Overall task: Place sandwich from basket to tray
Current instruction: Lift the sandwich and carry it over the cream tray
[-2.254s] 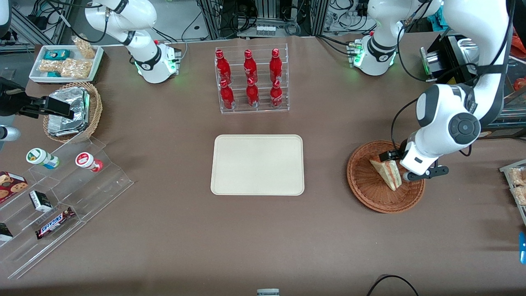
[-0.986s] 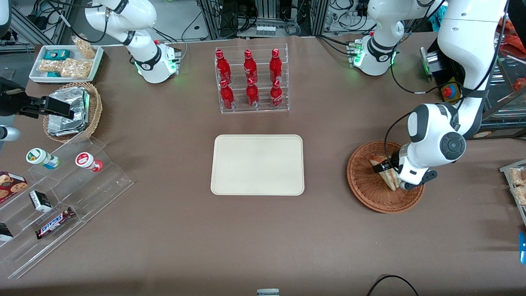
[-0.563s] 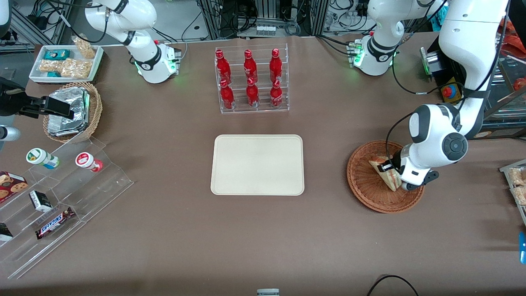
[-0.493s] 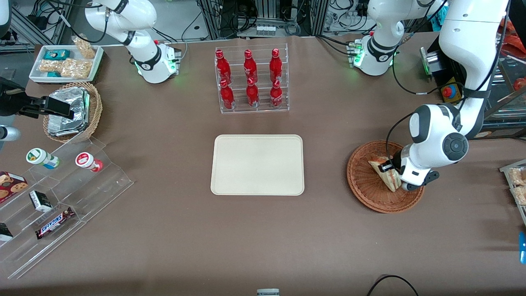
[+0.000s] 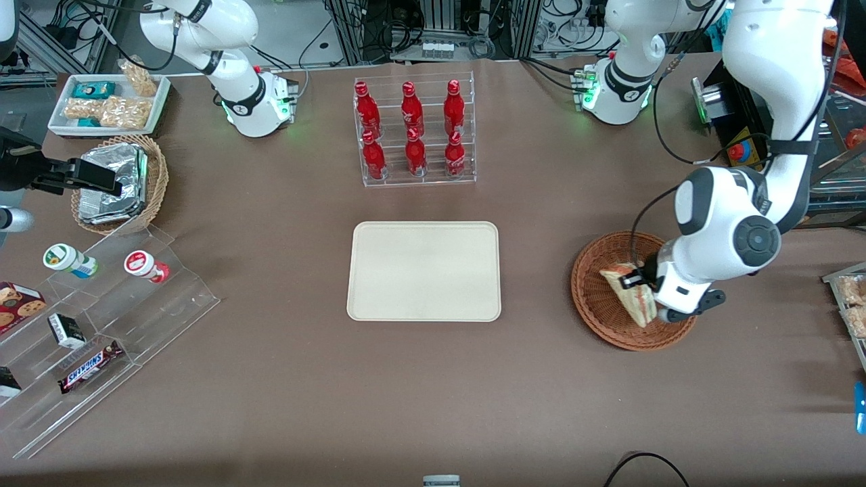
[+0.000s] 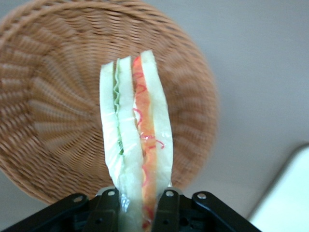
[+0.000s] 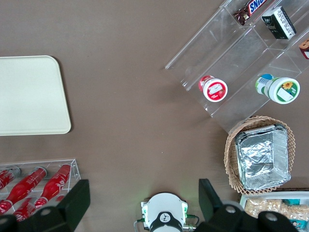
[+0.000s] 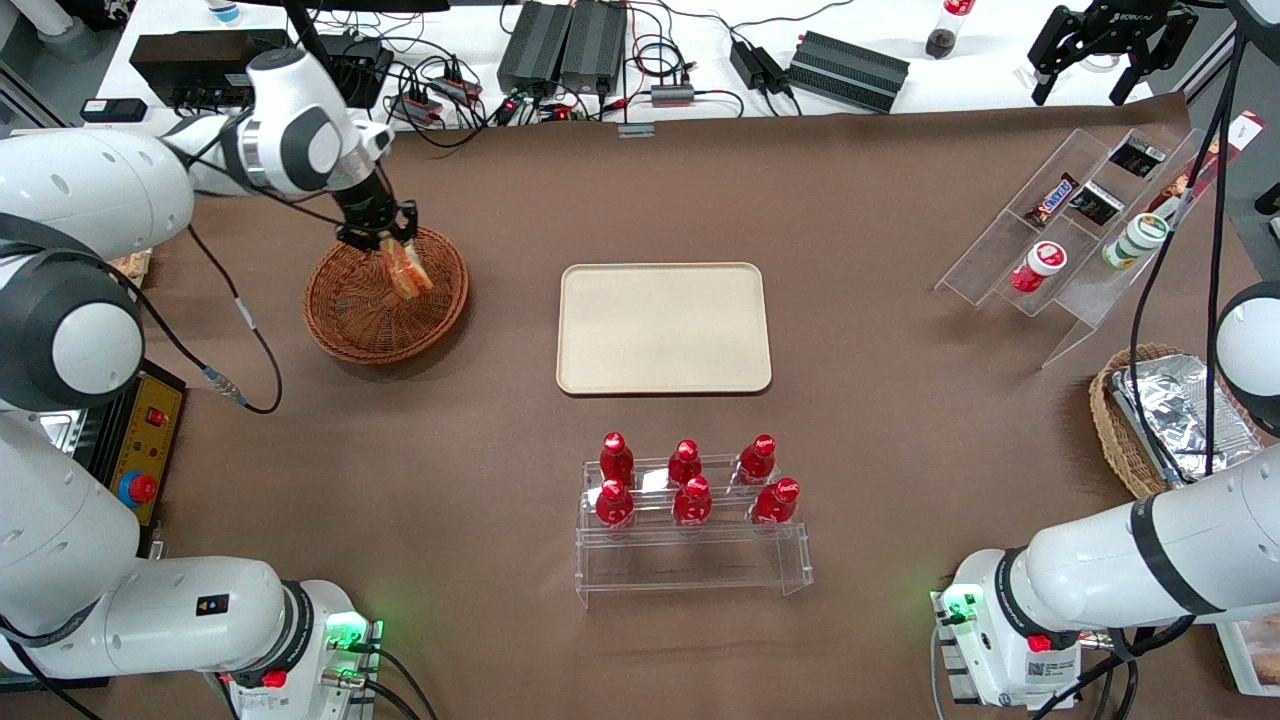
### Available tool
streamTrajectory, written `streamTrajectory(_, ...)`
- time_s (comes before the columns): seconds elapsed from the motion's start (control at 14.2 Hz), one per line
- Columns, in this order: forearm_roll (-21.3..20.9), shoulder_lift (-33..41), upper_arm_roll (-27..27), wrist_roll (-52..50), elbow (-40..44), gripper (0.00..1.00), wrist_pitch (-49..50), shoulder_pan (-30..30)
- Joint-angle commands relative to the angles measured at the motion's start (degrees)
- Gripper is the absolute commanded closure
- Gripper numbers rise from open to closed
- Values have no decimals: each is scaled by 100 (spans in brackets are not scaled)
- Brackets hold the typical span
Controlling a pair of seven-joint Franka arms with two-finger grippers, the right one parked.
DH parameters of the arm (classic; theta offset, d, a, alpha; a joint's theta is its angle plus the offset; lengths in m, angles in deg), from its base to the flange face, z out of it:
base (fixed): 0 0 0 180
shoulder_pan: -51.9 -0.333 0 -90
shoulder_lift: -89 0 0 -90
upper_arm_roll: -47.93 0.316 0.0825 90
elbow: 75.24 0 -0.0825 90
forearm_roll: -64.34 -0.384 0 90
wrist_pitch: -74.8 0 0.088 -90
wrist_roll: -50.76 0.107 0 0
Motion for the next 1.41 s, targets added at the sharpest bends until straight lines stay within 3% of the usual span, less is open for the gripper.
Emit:
streamTrajectory(0.0,-16,-18,25,-422,212,80,143,769)
streamTrajectory(0.35,-16,-571,25,-905,703,80,82,2193)
streamTrajectory(0.63,-94,-1484,42,-1975,1888,79,108,3248)
streamTrajectory(0.77,-252,-1775,42,-2189,2242,79,117,3469)
streamTrajectory(1.34,-235,-2277,25,-2374,2858,73,73,4041)
